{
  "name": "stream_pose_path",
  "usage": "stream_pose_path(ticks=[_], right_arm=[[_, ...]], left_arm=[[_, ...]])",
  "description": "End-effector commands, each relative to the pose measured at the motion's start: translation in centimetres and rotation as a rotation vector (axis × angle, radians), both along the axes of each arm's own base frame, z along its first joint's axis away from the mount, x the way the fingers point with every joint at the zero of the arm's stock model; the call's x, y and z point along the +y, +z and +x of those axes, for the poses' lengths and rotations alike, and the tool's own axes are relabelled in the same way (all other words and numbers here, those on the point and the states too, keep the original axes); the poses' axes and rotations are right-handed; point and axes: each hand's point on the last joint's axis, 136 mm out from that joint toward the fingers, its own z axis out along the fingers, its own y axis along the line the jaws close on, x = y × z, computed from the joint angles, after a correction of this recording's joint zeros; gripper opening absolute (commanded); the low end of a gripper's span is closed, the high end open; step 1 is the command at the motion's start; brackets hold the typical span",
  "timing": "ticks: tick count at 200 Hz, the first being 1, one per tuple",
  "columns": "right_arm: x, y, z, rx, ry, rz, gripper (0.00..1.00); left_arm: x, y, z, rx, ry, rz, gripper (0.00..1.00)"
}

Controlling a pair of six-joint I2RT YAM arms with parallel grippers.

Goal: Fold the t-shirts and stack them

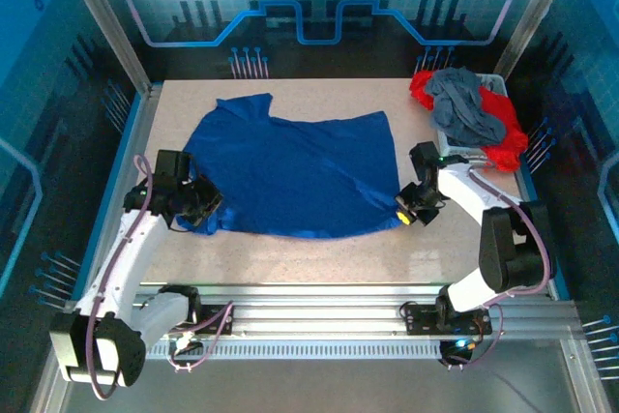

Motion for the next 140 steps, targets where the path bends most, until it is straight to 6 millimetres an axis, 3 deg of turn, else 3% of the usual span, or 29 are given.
stream_pose_path(ticks=[1, 27, 51, 71, 100, 120, 140], right_arm=[[-1.1, 0.2, -1.7, 0.025, -0.002, -0.027, 0.00], [-0.9, 1.6, -0.9, -0.061, 0.037, -0.022, 0.00], [-0.1, 6.5, 3.2, -0.293, 0.096, -0.010, 0.00], [1.0, 12.9, 7.7, -0.545, 0.185, -0.009, 0.00], [1.9, 24.3, 13.1, -0.877, 0.277, -0.009, 0.00], [1.9, 31.8, 14.6, -1.056, 0.293, -0.016, 0.00], [1.6, 37.9, 14.1, -1.209, 0.300, -0.001, 0.00]], left_arm=[[-0.2, 0.0, -1.2, 0.022, 0.009, -0.008, 0.00], [0.0, 1.6, -1.4, -0.014, 0.032, -0.006, 0.00], [0.4, 6.3, 0.4, -0.145, 0.049, 0.011, 0.00], [0.9, 12.6, 3.4, -0.310, 0.054, 0.042, 0.00], [1.8, 23.2, 7.4, -0.553, 0.071, 0.106, 0.00], [2.5, 30.7, 8.3, -0.731, 0.093, 0.152, 0.00], [3.3, 37.0, 6.9, -0.903, 0.120, 0.204, 0.00]])
